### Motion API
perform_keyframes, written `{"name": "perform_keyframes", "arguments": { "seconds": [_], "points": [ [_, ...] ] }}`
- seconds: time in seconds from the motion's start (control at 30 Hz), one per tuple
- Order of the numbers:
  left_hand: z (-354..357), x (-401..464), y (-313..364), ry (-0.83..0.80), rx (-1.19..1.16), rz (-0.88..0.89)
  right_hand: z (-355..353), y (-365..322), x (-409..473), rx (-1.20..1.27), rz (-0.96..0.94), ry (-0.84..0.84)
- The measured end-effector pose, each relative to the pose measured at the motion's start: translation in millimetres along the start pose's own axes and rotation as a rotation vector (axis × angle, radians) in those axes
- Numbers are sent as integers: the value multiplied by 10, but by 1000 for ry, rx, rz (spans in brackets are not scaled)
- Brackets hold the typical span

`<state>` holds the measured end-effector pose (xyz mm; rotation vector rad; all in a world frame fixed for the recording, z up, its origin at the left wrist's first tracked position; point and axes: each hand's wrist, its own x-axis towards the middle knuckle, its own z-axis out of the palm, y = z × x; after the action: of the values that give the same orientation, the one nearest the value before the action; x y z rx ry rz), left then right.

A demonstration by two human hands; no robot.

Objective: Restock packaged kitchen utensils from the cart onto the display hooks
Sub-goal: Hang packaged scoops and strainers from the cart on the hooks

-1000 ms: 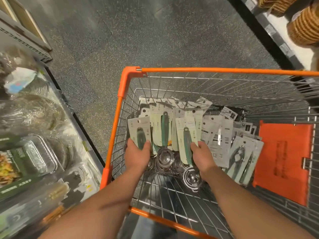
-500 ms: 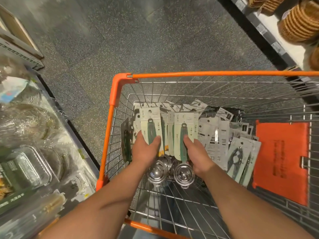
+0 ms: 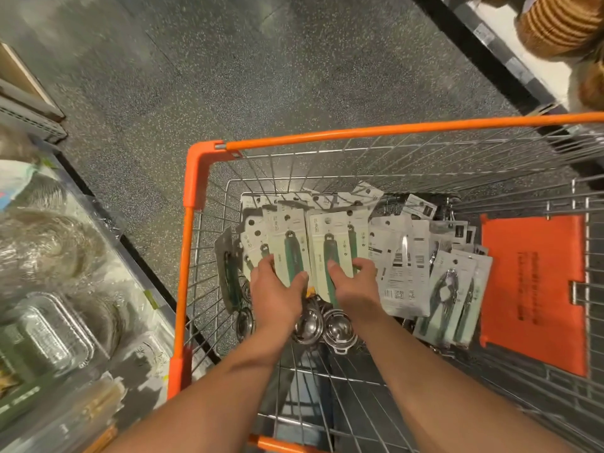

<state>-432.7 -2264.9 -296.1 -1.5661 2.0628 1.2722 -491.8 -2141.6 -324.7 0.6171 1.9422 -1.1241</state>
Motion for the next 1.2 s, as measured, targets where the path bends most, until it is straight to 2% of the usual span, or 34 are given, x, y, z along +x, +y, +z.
{"name": "perform_keyframes", "arguments": {
  "seconds": [0.13,0.43,0.63,0.83,1.1,1.2],
  "points": [
    [17,21,24,24,-34,1,-21,43,19,-79,-45,151],
    [23,68,8,36,-140,-87,19,26,6,-177,-101,278],
    [29,106,-32,17,-121,-62,121,6,-30,-216,-29,257],
    [60,105,-45,-12,-157,-23,172,-2,-119,-154,-62,314],
    [81,60,-45,-100,-253,-72,84,-34,-22,-342,18,283],
    [74,56,-6,-134,-239,-96,98,-80,-44,-317,41,272]
  ]
}}
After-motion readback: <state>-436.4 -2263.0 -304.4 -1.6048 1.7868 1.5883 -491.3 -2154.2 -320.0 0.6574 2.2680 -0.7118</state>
